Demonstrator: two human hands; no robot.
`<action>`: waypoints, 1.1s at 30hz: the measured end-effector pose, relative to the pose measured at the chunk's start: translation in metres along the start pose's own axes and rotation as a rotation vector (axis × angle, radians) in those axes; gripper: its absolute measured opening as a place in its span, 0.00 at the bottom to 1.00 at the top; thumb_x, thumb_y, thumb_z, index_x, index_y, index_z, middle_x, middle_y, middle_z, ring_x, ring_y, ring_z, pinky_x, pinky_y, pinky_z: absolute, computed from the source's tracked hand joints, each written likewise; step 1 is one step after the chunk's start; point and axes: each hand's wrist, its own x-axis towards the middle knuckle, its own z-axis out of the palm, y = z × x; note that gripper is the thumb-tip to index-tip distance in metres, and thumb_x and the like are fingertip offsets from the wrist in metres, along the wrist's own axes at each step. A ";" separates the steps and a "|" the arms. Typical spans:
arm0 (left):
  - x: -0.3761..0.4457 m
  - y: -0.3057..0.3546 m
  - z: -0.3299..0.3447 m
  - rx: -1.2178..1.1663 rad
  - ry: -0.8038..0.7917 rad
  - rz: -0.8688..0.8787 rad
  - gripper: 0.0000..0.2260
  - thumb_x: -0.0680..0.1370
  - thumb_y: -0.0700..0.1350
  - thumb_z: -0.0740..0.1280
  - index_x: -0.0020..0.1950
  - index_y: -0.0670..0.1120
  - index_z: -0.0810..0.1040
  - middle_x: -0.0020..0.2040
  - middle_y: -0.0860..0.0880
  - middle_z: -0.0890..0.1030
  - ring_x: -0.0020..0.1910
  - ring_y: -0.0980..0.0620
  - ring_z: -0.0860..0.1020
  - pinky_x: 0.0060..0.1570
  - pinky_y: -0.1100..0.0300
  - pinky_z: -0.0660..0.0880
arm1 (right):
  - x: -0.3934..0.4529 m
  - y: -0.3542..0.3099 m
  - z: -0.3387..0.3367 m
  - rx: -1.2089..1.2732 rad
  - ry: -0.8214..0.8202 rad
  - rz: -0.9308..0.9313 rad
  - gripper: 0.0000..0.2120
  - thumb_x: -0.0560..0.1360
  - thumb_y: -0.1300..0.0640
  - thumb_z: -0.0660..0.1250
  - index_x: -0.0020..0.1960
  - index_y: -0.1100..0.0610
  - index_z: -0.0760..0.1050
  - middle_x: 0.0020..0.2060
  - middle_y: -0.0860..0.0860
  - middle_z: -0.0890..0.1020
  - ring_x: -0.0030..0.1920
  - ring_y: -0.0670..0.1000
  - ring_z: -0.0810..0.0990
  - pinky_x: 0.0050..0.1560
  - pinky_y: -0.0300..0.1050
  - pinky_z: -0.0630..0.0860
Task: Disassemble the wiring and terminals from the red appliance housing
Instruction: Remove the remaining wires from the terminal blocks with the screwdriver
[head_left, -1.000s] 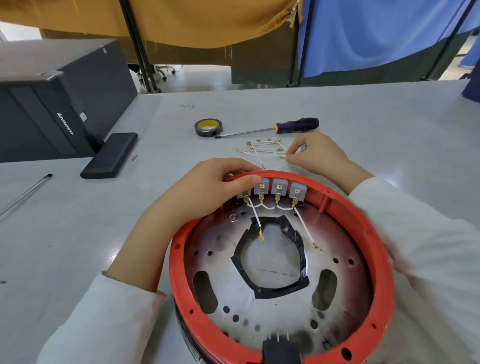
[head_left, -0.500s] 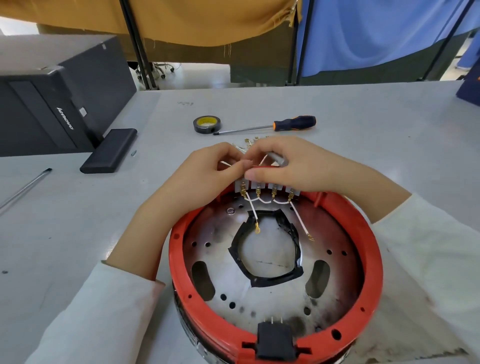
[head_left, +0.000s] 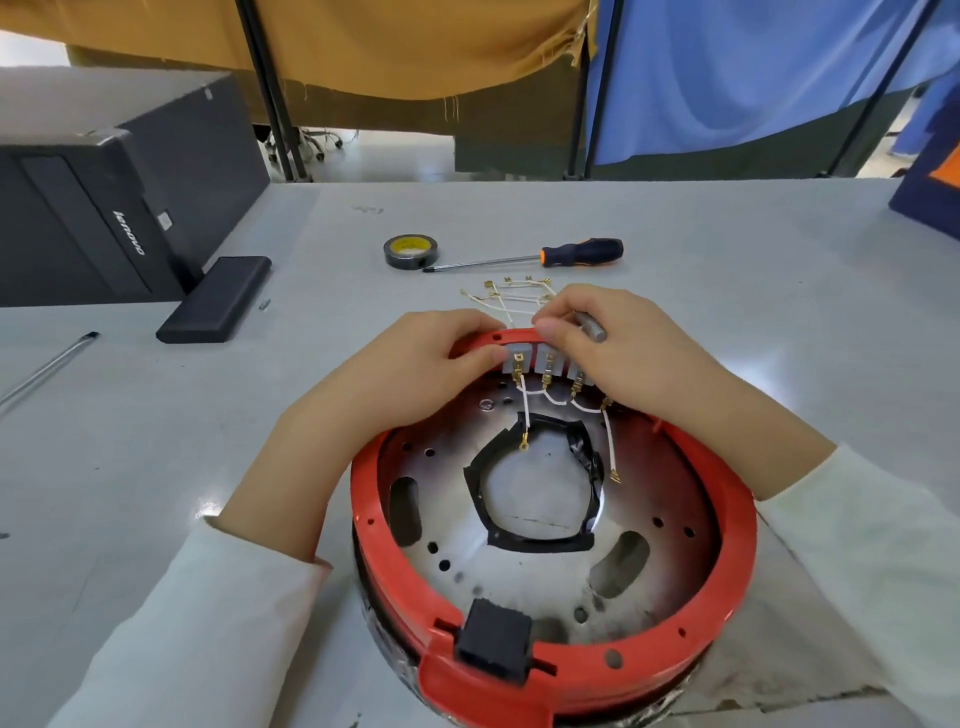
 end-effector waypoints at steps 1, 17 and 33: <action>0.000 0.000 0.000 -0.012 -0.014 0.005 0.12 0.80 0.50 0.61 0.63 0.53 0.76 0.58 0.57 0.79 0.56 0.59 0.75 0.58 0.65 0.68 | -0.001 -0.002 -0.001 0.005 0.048 -0.014 0.09 0.80 0.46 0.59 0.50 0.48 0.75 0.45 0.44 0.80 0.45 0.45 0.76 0.42 0.34 0.69; 0.002 -0.005 0.000 -0.042 -0.028 0.027 0.12 0.81 0.49 0.60 0.62 0.57 0.76 0.55 0.61 0.79 0.52 0.65 0.74 0.51 0.78 0.64 | 0.006 -0.008 -0.003 0.565 -0.032 -0.083 0.17 0.75 0.45 0.68 0.33 0.50 0.66 0.19 0.50 0.72 0.20 0.48 0.66 0.22 0.36 0.64; 0.003 -0.005 0.002 0.040 0.040 0.050 0.12 0.80 0.49 0.62 0.62 0.56 0.77 0.54 0.64 0.78 0.53 0.67 0.73 0.50 0.80 0.63 | -0.001 -0.009 -0.004 0.299 0.043 -0.085 0.15 0.73 0.54 0.71 0.32 0.53 0.68 0.20 0.46 0.77 0.21 0.43 0.73 0.23 0.34 0.69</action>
